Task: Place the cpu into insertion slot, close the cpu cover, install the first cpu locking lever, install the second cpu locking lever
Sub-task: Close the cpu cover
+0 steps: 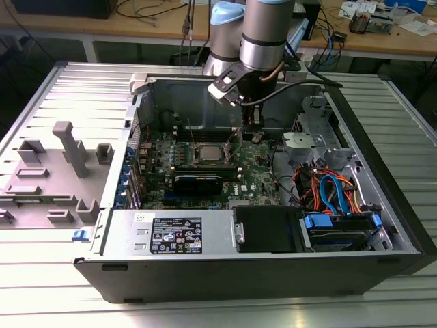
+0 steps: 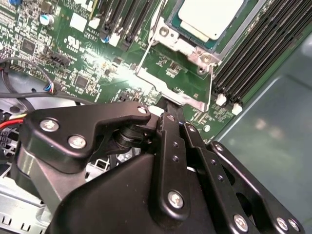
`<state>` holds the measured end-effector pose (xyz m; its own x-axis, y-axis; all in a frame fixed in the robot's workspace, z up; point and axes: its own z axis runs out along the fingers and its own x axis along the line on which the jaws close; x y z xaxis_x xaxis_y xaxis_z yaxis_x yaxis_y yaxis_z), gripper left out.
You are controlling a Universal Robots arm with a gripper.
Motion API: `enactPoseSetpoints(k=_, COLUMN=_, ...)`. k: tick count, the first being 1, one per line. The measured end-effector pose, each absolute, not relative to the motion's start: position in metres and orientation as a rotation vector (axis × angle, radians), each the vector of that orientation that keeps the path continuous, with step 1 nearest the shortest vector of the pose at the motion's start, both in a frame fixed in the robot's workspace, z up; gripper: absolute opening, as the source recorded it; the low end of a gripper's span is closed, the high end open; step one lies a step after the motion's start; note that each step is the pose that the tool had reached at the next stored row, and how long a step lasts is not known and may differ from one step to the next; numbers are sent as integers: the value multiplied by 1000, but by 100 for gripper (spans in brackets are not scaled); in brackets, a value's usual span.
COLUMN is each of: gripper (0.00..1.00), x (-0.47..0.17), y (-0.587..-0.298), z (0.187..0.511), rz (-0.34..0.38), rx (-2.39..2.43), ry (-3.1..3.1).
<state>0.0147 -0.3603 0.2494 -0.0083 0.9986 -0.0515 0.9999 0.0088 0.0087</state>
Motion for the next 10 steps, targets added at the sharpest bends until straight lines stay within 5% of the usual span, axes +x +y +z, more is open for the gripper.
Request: enactPoseSetpoints(k=10, gripper=11, x=-2, y=-359, z=249, rz=-46, rx=2181, ry=2200)
